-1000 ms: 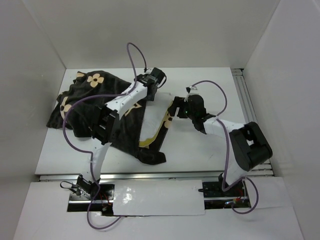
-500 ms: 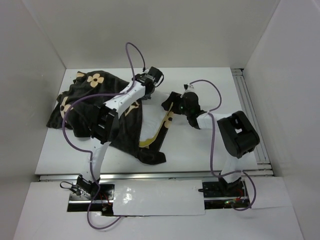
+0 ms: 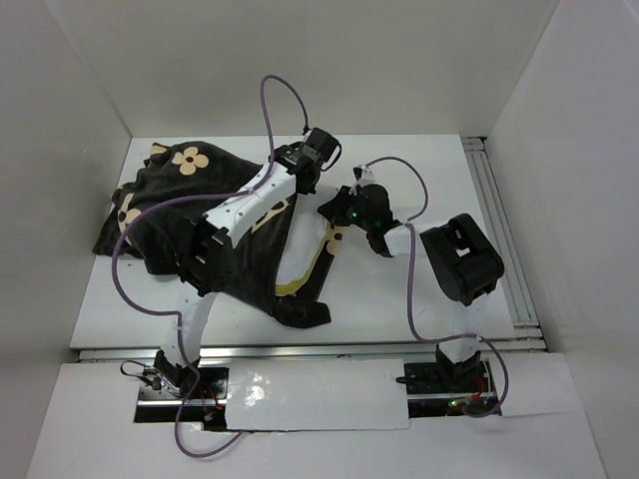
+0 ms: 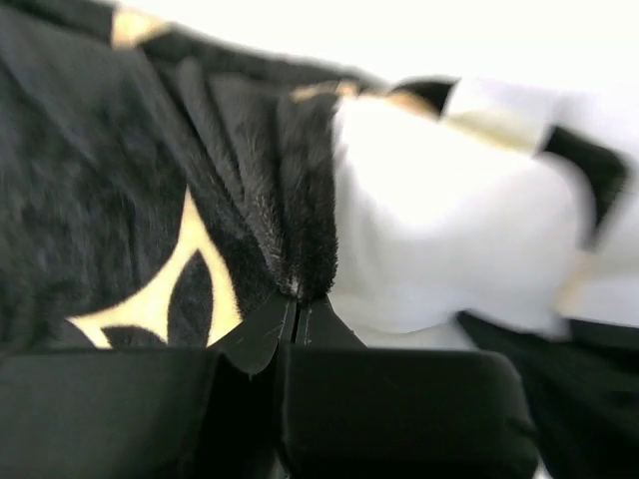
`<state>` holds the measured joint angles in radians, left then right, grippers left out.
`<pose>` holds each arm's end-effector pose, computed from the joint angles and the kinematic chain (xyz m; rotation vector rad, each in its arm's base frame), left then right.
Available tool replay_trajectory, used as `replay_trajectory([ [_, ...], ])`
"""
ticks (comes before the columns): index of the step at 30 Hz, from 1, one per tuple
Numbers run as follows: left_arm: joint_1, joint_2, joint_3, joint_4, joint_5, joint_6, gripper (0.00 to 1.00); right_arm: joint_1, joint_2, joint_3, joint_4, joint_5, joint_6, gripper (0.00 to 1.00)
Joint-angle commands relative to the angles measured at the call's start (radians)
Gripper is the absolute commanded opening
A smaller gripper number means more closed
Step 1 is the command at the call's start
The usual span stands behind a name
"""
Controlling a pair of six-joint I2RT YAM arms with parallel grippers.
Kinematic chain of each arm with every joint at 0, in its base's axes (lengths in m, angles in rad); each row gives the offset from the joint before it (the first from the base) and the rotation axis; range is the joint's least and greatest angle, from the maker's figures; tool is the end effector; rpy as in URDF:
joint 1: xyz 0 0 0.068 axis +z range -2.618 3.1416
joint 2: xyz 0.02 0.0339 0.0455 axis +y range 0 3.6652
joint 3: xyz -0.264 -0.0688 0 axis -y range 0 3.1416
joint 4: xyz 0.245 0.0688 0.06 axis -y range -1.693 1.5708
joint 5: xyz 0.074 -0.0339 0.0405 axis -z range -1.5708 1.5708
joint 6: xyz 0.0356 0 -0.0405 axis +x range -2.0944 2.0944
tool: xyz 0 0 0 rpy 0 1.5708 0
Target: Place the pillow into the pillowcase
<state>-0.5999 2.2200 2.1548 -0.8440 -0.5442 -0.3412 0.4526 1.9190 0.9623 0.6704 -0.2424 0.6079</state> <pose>0.4166 -0.2626 0.2853 0.0785 2.3202 0.2149 0.3600 0.1845 0.1653 -0.0259 1.9610 0.9441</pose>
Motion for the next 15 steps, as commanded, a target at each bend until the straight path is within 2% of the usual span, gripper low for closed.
replay_trajectory([
  [1,-0.07,-0.146,0.059,0.043,0.047,0.045,0.0,0.089,-0.165,-0.057,0.159,0.001,-0.137,0.0],
  [5,-0.133,-0.229,0.045,0.062,0.038,0.036,0.0,0.155,-0.354,-0.17,0.222,0.025,-0.221,0.0],
  [9,-0.205,-0.293,0.034,0.071,0.059,0.048,0.0,0.241,-0.493,-0.31,0.4,0.112,-0.29,0.0],
  [13,-0.303,-0.325,0.066,0.071,0.05,0.071,0.0,0.287,-0.522,-0.339,0.455,0.175,-0.335,0.0],
  [15,-0.368,-0.338,0.092,0.071,0.05,0.084,0.0,0.287,-0.48,-0.339,0.501,0.201,-0.335,0.0],
])
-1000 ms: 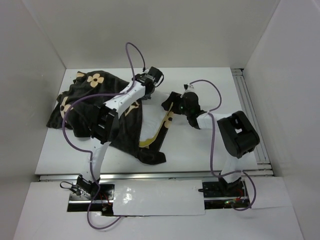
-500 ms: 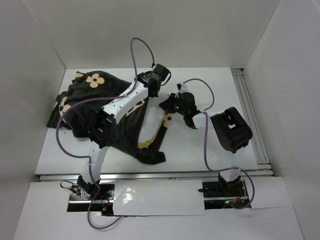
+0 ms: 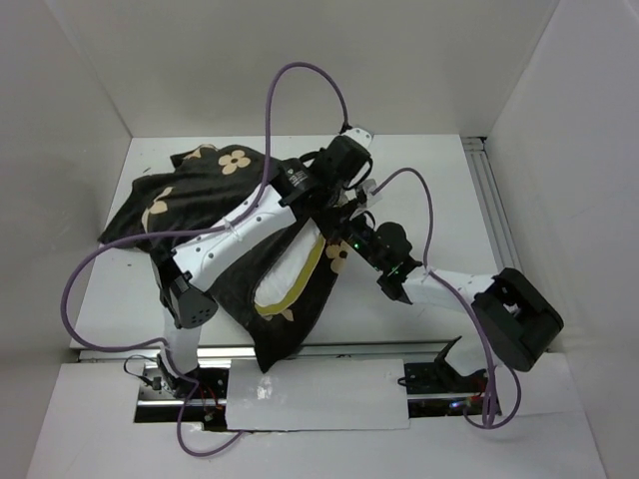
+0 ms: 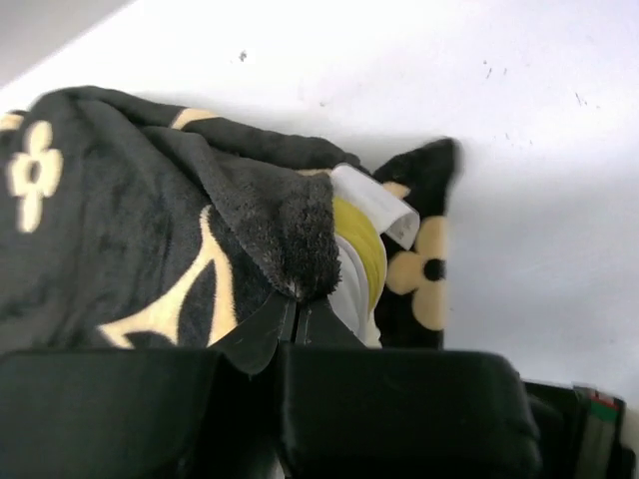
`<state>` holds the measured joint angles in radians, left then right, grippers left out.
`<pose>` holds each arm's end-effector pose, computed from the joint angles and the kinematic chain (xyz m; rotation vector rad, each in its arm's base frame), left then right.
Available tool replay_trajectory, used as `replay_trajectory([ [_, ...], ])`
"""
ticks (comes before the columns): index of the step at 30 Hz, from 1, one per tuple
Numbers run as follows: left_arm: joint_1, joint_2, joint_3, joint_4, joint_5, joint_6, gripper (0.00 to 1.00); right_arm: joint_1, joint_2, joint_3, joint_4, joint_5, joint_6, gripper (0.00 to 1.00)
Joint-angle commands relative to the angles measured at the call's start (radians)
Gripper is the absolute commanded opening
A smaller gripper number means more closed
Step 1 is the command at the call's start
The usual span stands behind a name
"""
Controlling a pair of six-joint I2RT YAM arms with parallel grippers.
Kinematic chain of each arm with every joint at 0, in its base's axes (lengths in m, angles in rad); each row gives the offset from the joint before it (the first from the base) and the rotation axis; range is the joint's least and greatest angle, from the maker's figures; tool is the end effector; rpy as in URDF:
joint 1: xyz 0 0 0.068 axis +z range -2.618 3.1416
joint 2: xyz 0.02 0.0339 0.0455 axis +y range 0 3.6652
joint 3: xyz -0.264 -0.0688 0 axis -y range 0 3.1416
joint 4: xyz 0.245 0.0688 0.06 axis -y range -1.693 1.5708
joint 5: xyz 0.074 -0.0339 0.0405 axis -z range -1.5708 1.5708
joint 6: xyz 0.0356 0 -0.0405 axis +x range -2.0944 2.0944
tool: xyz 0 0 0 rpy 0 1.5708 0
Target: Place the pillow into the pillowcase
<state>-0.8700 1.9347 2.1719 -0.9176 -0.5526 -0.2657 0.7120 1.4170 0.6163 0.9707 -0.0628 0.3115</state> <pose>0.2845 -0.3083 0.4105 0.3565 2.1061 -0.0372 0.2265 0.1984 0.2588 -0.3437 1.4198 0.8880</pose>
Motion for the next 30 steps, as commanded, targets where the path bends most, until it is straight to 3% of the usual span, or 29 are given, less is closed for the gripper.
replay_trajectory([
  [1,-0.119,-0.068,0.075,0.145,0.059,0.017,0.0,0.027,0.037,0.007,0.227,0.032,-0.029,0.0],
  [7,-0.225,-0.126,0.075,0.135,0.085,0.005,0.0,-0.026,0.206,0.072,0.376,0.155,0.061,0.0],
  [12,-0.225,-0.149,0.043,0.135,0.112,-0.015,0.0,-0.016,0.321,0.134,0.41,0.271,0.098,0.0],
  [19,-0.195,-0.065,0.02,0.112,0.051,-0.053,0.0,-0.005,0.268,0.031,0.441,0.314,0.098,0.03],
  [20,-0.16,-0.053,0.02,0.112,0.09,-0.079,0.05,-0.014,0.245,-0.014,0.407,0.304,0.109,0.09],
  [21,-0.14,-0.04,0.029,0.112,0.114,-0.09,0.16,-0.014,0.215,-0.036,0.369,0.288,0.118,0.18],
  [22,-0.1,-0.016,0.029,0.112,0.131,-0.101,0.23,-0.025,0.147,-0.055,0.249,0.232,0.118,0.51],
  [23,-0.084,-0.002,0.04,0.112,0.143,-0.112,0.34,-0.025,0.104,-0.084,0.162,0.203,0.129,0.64],
  [24,-0.072,0.009,0.04,0.112,0.143,-0.112,0.56,-0.025,0.056,-0.084,0.057,0.177,0.129,0.69],
  [27,-0.051,0.021,0.04,0.121,0.131,-0.112,0.97,-0.025,-0.131,-0.093,-0.341,0.15,0.182,0.81],
  [30,-0.04,0.041,0.04,0.131,0.155,-0.096,1.0,-0.051,-0.283,-0.015,-0.758,0.256,0.244,0.85],
])
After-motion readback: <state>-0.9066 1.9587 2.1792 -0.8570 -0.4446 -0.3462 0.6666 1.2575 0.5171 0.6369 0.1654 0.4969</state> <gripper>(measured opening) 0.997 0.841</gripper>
